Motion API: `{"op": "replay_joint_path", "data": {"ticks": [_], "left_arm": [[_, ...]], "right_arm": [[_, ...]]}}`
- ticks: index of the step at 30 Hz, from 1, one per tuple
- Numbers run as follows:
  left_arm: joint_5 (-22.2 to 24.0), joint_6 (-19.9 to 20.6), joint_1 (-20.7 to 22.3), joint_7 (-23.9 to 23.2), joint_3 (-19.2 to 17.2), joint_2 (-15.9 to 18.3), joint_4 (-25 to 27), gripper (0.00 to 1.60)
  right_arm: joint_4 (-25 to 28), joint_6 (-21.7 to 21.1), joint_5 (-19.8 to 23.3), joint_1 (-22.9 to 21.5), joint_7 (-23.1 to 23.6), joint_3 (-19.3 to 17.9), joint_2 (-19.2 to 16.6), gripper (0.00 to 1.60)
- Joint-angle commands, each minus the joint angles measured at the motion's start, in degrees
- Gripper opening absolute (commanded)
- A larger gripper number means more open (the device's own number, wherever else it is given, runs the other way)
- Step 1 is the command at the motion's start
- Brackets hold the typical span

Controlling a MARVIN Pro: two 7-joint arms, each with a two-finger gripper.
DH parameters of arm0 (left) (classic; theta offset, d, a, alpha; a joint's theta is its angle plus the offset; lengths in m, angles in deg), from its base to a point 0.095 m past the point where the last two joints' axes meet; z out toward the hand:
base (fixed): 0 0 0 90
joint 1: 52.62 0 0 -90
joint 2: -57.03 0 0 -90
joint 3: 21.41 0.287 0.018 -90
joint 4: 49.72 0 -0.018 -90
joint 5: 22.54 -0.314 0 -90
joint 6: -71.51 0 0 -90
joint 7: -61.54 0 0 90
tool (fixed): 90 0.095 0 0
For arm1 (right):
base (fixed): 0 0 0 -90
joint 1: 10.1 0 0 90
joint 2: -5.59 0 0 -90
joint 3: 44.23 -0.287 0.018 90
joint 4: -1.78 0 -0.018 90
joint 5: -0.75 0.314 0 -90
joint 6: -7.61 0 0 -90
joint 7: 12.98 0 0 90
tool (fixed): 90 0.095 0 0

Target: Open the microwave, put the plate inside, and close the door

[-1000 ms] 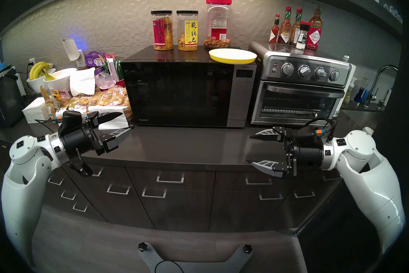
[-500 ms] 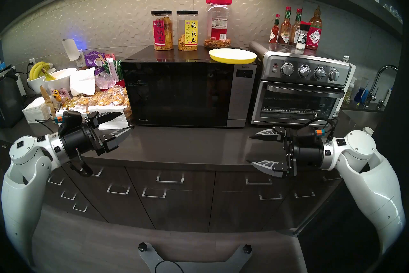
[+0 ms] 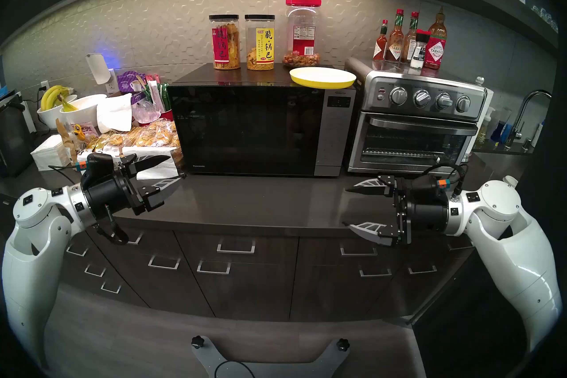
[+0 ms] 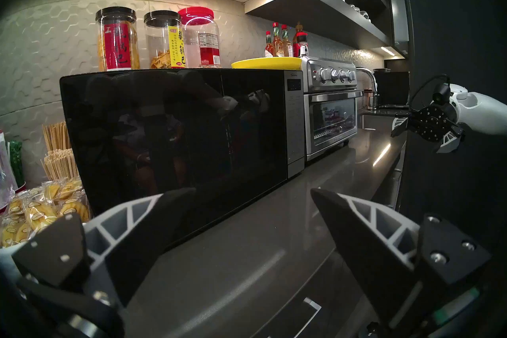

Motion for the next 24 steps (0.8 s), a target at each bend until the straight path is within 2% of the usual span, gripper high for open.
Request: {"op": "replay_joint_path", "data": {"ticks": [1,24], "left_arm": [[0.02,-0.01,0.01,-0.12,-0.13,0.11,0.53,1.60],[0.02,-0.01,0.02,-0.12,-0.13,0.10,0.53,1.60]], "right_arm": [[0.07,-0.05,0.35,-0.21,0.05,-0.16,0.09,1.60],[0.07,-0.05,0.35,-0.21,0.05,-0.16,0.09,1.60]]}}
